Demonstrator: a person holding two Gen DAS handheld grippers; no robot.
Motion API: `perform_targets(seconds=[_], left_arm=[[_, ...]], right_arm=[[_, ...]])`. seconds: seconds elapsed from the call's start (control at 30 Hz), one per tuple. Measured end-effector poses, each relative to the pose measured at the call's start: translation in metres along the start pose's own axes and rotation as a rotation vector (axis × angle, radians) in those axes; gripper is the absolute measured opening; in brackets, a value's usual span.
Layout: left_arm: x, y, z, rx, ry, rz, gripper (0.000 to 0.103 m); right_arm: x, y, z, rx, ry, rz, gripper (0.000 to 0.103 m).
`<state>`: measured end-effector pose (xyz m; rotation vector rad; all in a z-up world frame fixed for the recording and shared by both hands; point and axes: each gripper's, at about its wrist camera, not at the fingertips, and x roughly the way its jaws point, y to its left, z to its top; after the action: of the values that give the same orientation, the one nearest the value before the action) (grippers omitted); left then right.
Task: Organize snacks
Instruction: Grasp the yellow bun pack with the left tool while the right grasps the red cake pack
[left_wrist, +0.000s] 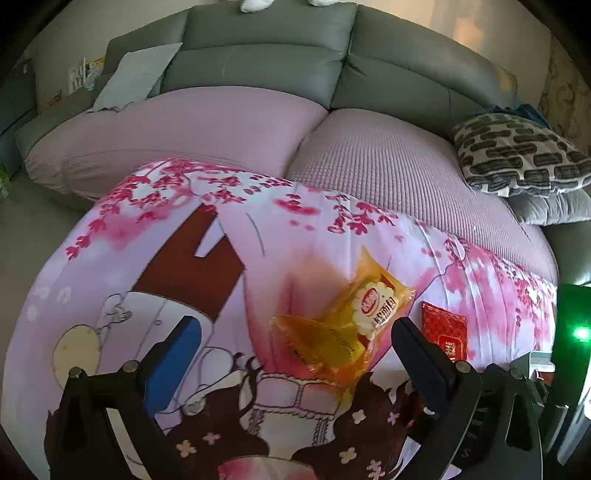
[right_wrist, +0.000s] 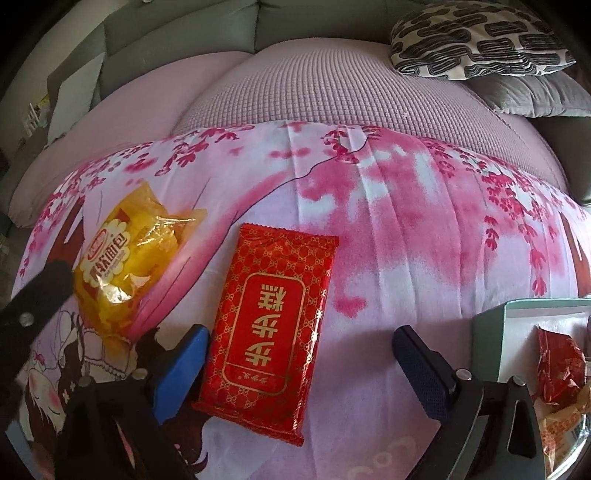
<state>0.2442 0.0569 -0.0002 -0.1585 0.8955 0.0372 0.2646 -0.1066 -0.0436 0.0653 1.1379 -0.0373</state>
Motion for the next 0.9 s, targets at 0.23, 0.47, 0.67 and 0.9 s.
perform_targets(seconds=[0.23,0.47,0.67,0.9], left_arm=[[0.013,-0.017,-0.003,0.067,-0.018,-0.014,0.097],[0.029,-0.023,-0.007,0.097,0.004,-0.010,0.087],[0.027,-0.020,-0.006,0.082,-0.012,-0.028,0.087],[0.028,-0.022,-0.006,0.086,0.001,-0.079,0.074]], right_arm=[[-0.003,-0.006,-0.002,0.004,-0.007,0.025,0.099],[-0.003,-0.004,-0.006,-0.028,-0.023,0.028,0.099],[-0.004,0.002,-0.006,-0.064,-0.036,0.022,0.092],[-0.008,0.010,-0.005,-0.086,-0.045,0.053,0.062]])
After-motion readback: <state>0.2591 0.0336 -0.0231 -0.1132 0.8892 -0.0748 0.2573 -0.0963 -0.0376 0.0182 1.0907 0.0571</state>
